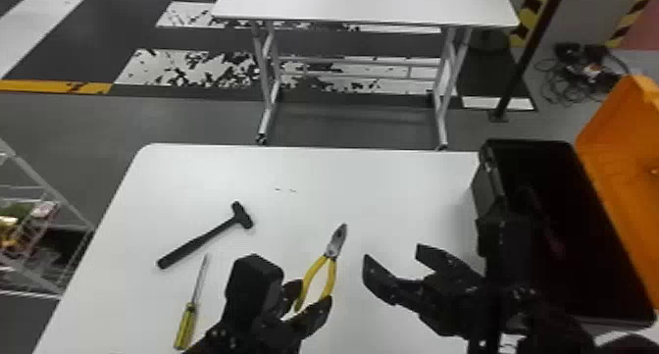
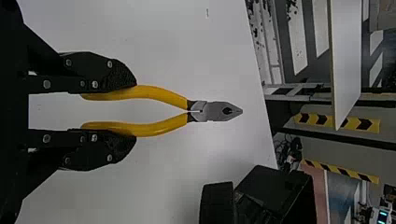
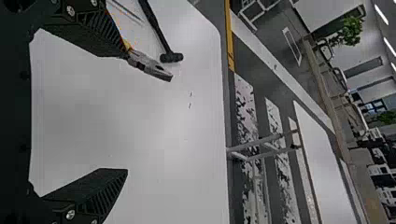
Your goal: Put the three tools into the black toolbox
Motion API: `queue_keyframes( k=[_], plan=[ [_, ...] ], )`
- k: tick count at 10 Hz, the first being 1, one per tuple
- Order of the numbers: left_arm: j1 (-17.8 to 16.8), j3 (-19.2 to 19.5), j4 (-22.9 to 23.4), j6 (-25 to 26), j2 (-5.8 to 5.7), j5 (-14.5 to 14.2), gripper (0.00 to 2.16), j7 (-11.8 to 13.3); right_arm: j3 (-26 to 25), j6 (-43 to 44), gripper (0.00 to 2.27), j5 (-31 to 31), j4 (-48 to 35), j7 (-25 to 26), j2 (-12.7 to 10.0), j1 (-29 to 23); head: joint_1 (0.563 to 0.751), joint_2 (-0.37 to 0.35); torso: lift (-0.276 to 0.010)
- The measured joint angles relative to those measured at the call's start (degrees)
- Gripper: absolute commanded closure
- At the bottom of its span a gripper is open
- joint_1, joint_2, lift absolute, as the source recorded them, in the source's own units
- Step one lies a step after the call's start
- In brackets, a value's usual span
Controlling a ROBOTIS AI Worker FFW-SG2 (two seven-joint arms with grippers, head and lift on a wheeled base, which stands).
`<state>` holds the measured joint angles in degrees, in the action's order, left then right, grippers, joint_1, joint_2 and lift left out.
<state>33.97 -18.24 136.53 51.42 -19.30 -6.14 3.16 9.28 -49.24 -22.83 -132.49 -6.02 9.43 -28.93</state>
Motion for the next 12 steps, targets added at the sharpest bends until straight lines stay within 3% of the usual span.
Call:
queue_keyframes(
  k=[3,10,11,12],
  plan=[
    [-0.7,-1.6,-0.5,-1.4,-0.54,0.3,1.43,-0.4,0.0,-7.7,0.12,-4.2,0.7,-0.7,-1.9,4.6,0.695,0.073,-0.051],
    [-3.1,-7.2,-0.5,-0.2,-0.22,2.1,1.43,-1.6,2.8,-8.4,0.16,-4.4,6.0,-1.5,-3.3,8.3,0.695,0.069,-0.051],
    [-3.4,-7.9,-0.6,-0.2,-0.21,2.2,1.43,-1.6,2.8,-8.3,0.35,-4.4,6.2,-1.5,-3.5,8.4,0.695,0.061,-0.051],
    [-3.6,-8.5,-0.8,-0.1,-0.21,2.3,1.43,-1.6,2.8,-8.3,0.99,-4.4,6.3,-2.1,-3.6,8.4,0.695,0.057,-0.051]
  ],
)
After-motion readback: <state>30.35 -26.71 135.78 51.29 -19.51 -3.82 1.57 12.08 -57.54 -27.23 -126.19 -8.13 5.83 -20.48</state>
